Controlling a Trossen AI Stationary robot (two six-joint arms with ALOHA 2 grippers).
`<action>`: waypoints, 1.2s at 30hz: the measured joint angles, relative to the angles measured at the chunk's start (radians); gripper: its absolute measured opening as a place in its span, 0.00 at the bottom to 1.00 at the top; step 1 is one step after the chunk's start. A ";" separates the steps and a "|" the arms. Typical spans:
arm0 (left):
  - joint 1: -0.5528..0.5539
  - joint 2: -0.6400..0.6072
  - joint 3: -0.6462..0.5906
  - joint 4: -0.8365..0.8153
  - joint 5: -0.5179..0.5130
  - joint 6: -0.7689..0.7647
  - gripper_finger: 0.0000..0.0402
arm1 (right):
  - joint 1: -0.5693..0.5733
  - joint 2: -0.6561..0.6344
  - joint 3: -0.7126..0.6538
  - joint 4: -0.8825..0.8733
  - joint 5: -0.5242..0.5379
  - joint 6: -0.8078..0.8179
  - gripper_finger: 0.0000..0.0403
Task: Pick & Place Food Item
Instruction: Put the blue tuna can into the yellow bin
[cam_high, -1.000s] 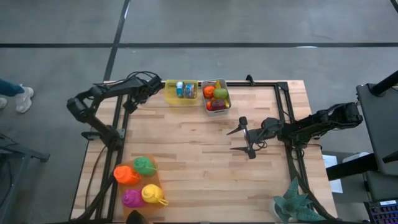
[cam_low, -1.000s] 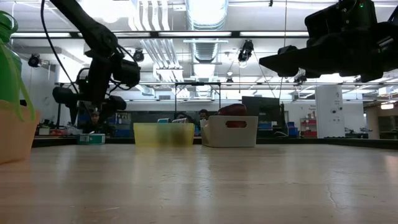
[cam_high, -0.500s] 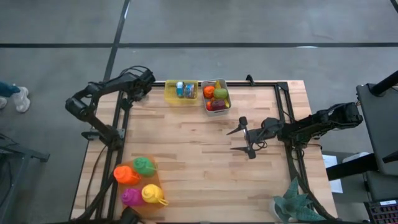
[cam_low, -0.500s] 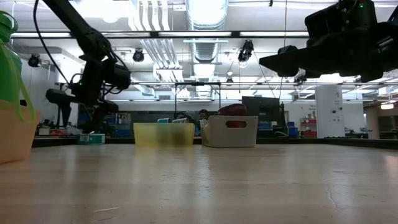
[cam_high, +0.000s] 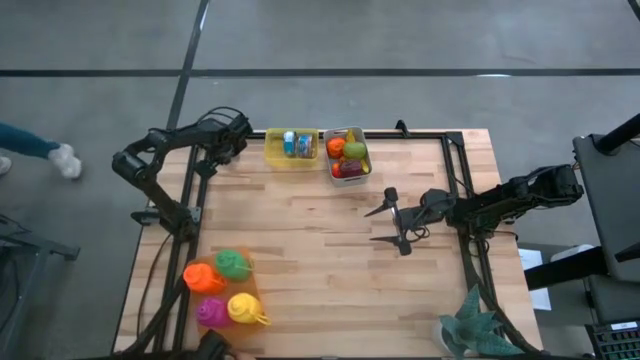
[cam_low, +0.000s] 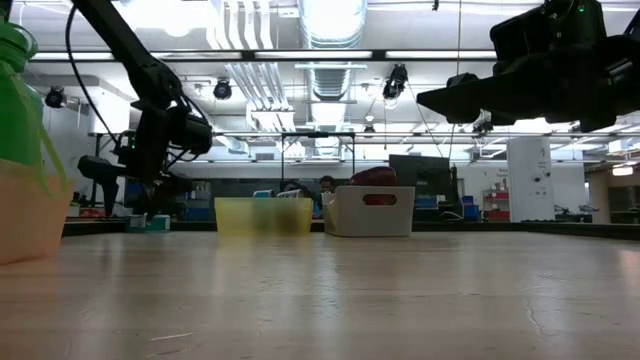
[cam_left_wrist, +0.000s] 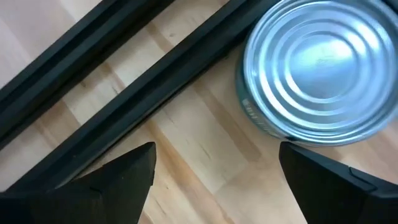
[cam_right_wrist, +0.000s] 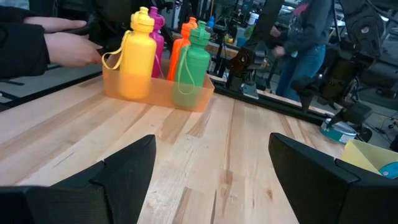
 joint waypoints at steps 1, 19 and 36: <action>0.000 0.001 -0.001 -0.002 0.000 0.003 0.86 | 0.000 0.000 0.000 0.000 0.000 0.000 0.76; -0.002 -0.063 -0.002 0.006 -0.057 0.015 0.86 | 0.000 0.000 0.000 0.000 0.000 0.000 0.76; 0.043 -0.016 0.000 0.032 0.009 0.092 0.86 | 0.000 0.000 0.000 0.000 0.000 0.000 0.76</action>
